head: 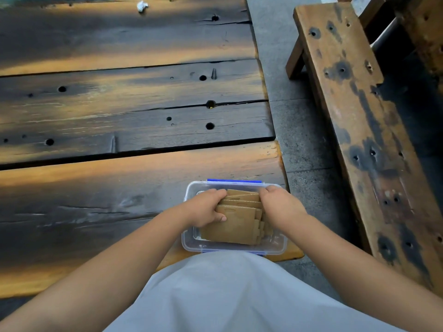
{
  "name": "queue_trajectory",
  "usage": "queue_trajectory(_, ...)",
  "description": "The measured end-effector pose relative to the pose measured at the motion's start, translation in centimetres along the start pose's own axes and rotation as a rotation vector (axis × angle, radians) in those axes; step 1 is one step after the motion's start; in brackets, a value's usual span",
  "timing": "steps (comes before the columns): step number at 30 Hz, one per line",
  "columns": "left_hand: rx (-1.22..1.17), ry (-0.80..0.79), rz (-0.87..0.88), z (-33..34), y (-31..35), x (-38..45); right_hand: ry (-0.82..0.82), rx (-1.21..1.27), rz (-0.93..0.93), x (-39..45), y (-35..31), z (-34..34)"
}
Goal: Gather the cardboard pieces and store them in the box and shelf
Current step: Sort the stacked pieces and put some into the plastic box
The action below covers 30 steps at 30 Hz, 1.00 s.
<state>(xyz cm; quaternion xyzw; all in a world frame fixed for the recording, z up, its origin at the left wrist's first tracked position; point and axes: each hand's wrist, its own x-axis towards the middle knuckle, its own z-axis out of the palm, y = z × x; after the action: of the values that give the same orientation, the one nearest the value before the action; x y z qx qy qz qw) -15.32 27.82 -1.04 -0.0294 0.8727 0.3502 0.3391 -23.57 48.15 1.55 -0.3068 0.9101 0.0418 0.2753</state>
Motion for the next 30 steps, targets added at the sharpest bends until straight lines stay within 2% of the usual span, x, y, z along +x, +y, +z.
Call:
queue_trajectory(3, 0.043, 0.006, -0.055, 0.2, 0.5, 1.0, 0.186, 0.027, 0.051, -1.2, 0.2, 0.6)
queue_trajectory(7, 0.020, 0.033, -0.130, 1.6, 0.9, 2.0, 0.178, 0.384, 0.113, -2.1, 0.4, 1.6)
queue_trajectory(11, -0.143, 0.242, -0.165, 3.2, 1.1, 2.0, 0.141, 0.640, 0.182, -2.2, -0.7, 2.8)
queue_trajectory(13, -0.233, 0.318, -0.197, 4.0, 1.0, 1.5, 0.219, 0.756, 0.297, -2.4, -1.0, 3.5)
queue_trajectory(16, -0.460, 0.383, -0.342, 4.6, 1.2, 0.9, 0.372, 0.729, 0.457, -2.8, -0.6, 4.3)
queue_trajectory(18, -0.547, 0.363, -0.417, 4.5, 1.2, 0.7, 0.327, 0.755, 0.539, -2.7, 0.1, 4.7)
queue_trajectory(20, -0.696, 0.309, -0.451, 4.1, 1.2, 0.6, 0.217, 0.898, 0.580, -2.6, 0.6, 5.0)
queue_trajectory(23, -1.009, 0.167, -0.431, 3.9, 2.3, 0.9, 0.162, 1.187, 0.507, -2.5, 0.7, 5.2)
queue_trajectory(25, -1.012, 0.124, -0.401, 3.9, 3.0, 1.3, 0.160, 1.243, 0.482, -2.6, 0.8, 5.0)
queue_trajectory(30, -0.758, 0.099, -0.371, 3.6, 2.6, 1.9, 0.141, 1.283, 0.432, -2.5, 1.2, 5.1)
